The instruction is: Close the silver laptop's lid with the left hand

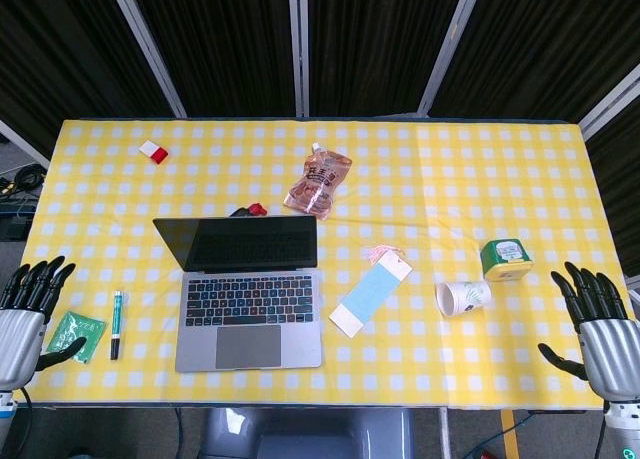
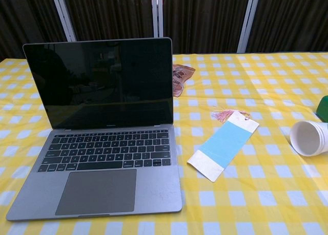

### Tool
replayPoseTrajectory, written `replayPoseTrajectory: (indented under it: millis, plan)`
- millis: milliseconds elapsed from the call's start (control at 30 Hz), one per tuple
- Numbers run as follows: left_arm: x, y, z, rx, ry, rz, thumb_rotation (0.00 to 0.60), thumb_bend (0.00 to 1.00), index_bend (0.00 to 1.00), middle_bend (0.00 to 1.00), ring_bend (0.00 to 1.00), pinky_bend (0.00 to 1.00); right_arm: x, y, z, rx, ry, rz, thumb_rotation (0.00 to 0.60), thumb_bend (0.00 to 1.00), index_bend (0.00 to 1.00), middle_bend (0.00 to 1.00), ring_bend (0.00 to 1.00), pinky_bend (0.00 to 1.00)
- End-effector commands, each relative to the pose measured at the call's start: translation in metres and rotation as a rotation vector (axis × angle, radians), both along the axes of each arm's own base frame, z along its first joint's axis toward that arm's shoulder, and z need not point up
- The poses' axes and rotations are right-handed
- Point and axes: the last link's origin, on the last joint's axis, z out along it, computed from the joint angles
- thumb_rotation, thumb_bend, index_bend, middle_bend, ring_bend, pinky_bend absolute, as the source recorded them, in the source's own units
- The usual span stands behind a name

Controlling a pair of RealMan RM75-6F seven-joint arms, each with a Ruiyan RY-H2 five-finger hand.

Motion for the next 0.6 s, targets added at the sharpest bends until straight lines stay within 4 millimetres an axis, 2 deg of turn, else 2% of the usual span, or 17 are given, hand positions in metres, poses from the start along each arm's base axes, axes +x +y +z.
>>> replayPoseTrajectory:
  millis: [33,267,300,333,367,400,433,500,600]
  plan:
    - [0.0,0.0,0.0,-0.003,-0.001,0.001,0.6,0.0,0.0,0.0,0.0,0.0,0.0,0.0,0.0,-0.001,-0.004,-0.001,0.6,0.0,0.0,0.0,0.0,0.0]
    - [-0.002,0.004,-0.003,-0.01,0.022,0.0,0.6,0.0,0.0,0.0,0.0,0.0,0.002,0.002,-0.001,-0.001,-0.008,-0.001,0.6,0.0,0.0,0.0,0.0,0.0]
    - [-0.002,0.008,-0.005,-0.019,0.013,0.0,0.6,0.09,0.0,0.0,0.0,0.0,0.002,0.002,-0.002,0.001,-0.005,0.004,0.6,0.0,0.0,0.0,0.0,0.0]
    - [0.0,0.014,-0.009,-0.033,-0.003,-0.004,0.6,0.3,0.0,0.0,0.0,0.0,0.002,0.002,-0.002,0.002,-0.003,0.002,0.6,0.0,0.0,0.0,0.0,0.0]
    - [0.001,0.022,-0.012,-0.046,-0.015,-0.013,0.6,0.47,0.0,0.0,0.0,0.0,0.001,0.002,-0.003,0.004,-0.003,-0.001,0.6,0.0,0.0,0.0,0.0,0.0]
    - [0.004,0.032,-0.016,-0.068,-0.023,-0.029,0.6,0.74,0.0,0.0,0.0,0.0,0.0,0.0,-0.004,0.009,-0.003,-0.008,0.6,0.0,0.0,0.0,0.0,0.0]
    - [0.008,0.04,-0.018,-0.089,-0.016,-0.046,0.6,0.9,0.0,0.0,0.0,0.0,-0.001,-0.001,-0.004,0.014,-0.003,-0.012,0.6,0.0,0.0,0.0,0.0,0.0]
    - [0.028,0.071,-0.024,-0.135,0.02,-0.123,0.6,1.0,0.0,0.0,0.0,0.0,-0.003,-0.005,-0.005,0.017,0.005,-0.017,0.6,0.0,0.0,0.0,0.0,0.0]
    - [0.052,0.1,-0.028,-0.169,0.033,-0.154,0.6,1.0,0.0,0.0,0.0,0.0,-0.005,-0.007,-0.004,0.009,0.009,-0.026,0.6,0.0,0.0,0.0,0.0,0.0]
